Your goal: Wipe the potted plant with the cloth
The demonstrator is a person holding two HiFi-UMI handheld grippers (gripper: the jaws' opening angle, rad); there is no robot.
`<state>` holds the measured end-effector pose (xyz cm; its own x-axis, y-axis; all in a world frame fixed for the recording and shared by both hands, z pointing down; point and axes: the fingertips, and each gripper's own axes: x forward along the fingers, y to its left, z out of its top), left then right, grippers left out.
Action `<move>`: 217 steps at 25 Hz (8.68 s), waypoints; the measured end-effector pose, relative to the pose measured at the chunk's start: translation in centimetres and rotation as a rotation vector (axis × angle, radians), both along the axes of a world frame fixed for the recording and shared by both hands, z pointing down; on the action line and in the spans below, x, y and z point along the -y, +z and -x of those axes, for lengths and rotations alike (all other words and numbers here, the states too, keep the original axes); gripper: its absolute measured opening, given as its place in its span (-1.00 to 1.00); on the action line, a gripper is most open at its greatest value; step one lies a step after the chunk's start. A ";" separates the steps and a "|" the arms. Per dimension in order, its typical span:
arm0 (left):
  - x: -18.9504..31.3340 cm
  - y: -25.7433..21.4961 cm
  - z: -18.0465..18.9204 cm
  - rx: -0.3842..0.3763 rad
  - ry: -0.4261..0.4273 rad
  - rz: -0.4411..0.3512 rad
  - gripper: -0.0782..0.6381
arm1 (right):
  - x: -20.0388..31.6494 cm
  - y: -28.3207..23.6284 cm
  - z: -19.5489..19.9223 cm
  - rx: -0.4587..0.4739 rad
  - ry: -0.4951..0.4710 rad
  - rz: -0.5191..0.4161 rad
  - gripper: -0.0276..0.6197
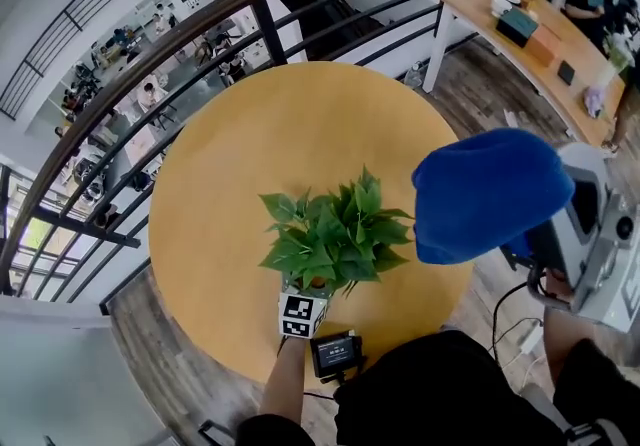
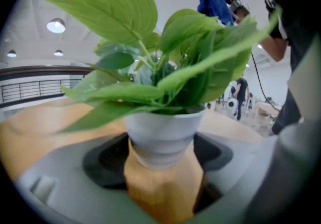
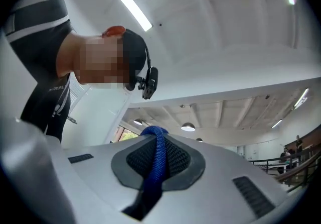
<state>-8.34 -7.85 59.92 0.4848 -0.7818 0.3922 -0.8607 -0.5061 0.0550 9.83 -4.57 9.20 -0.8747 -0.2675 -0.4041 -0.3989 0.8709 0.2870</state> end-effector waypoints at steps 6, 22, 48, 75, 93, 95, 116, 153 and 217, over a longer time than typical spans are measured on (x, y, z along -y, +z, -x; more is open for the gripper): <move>0.0 0.0 0.0 0.001 0.005 0.001 0.31 | 5.1 9.2 6.5 -0.324 0.035 0.101 -0.83; -0.1 0.2 0.2 0.005 0.000 -0.001 0.31 | 10.1 30.2 8.7 -0.784 0.205 0.492 -0.53; 0.3 -0.3 -0.1 -0.002 0.002 -0.002 0.31 | 3.1 34.4 -2.8 -0.915 0.292 0.516 -0.67; -0.2 -0.2 -0.2 -0.002 0.010 -0.002 0.31 | 15.0 21.9 -9.9 -0.752 0.714 0.289 -0.68; -0.6 -0.8 -0.3 -0.004 0.008 -0.006 0.31 | 14.9 31.2 18.3 -1.302 -0.223 -0.172 -0.68; -0.4 -0.8 -0.3 -0.003 0.007 -0.005 0.31 | 17.4 34.3 16.4 -1.414 -0.187 -0.196 -0.68; -0.4 -0.9 -0.3 -0.006 0.008 -0.003 0.31 | 22.3 15.4 16.3 -1.160 0.170 -0.500 -0.69; -0.5 -0.8 0.1 -0.009 0.007 -0.001 0.31 | 16.5 15.9 14.2 -0.823 0.053 -0.089 -0.70; 0.4 -0.3 -0.4 -0.003 0.007 -0.002 0.31 | 8.3 9.0 2.1 -0.470 0.372 0.079 -0.71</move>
<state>-7.92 -8.29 59.60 0.4914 -0.7790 0.3895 -0.8570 -0.5122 0.0568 7.70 -12.85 18.17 -0.7968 -0.6031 0.0368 -0.5267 0.7231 0.4469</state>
